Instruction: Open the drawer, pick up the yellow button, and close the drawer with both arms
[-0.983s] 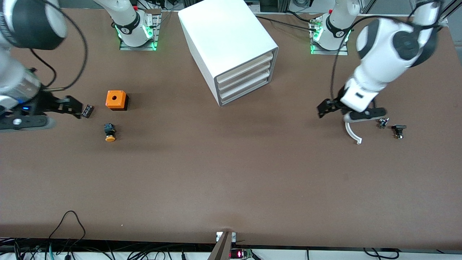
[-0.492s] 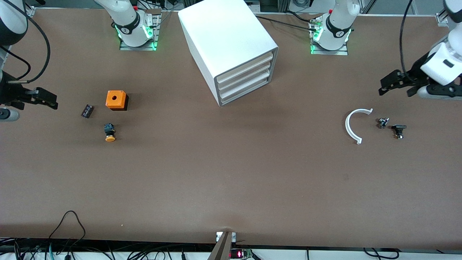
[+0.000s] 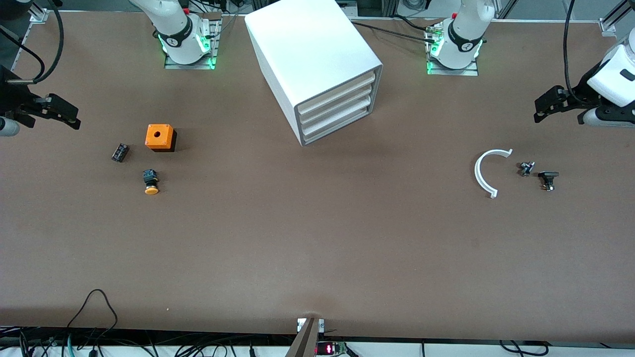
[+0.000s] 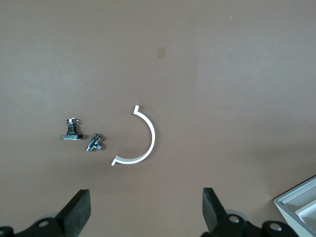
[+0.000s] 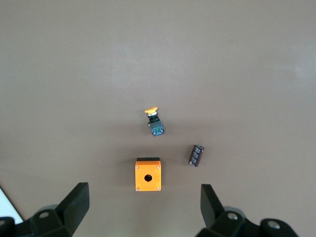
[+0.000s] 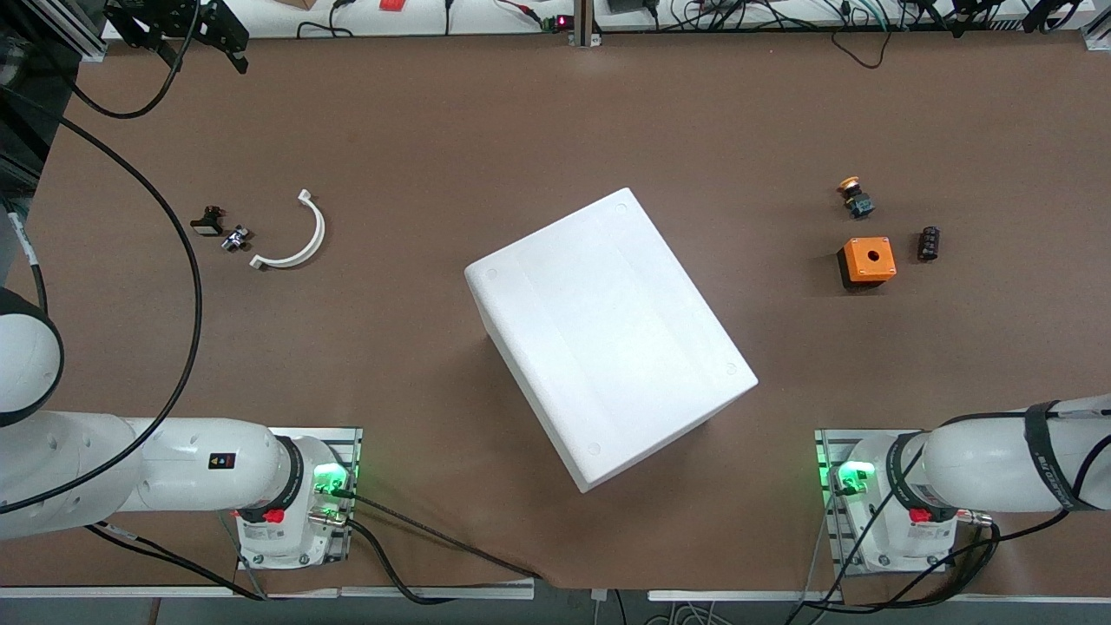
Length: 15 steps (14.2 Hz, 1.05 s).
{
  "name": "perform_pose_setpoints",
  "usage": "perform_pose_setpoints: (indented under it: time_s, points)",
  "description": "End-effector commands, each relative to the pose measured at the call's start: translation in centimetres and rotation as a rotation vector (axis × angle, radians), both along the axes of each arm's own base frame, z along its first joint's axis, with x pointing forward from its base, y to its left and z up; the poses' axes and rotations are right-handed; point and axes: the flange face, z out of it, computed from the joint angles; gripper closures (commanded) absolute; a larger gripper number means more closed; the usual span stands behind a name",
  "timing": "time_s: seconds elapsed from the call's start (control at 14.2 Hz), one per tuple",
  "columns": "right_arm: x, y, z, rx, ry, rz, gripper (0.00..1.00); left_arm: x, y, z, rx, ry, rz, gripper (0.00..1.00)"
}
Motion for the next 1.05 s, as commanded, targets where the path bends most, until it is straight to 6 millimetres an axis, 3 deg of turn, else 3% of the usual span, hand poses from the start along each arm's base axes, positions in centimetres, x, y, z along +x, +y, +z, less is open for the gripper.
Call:
perform_pose_setpoints:
  time_s: [0.0,0.98]
  points:
    - [-0.39,-0.10,-0.13,0.018,-0.007,0.004,0.00,0.33,0.04,-0.02,0.022,0.031,-0.027,0.00]
    - [0.34,-0.54,0.12,0.043,-0.011,-0.012,0.00,0.34,0.22,-0.68,0.021,0.072,-0.022,0.00]
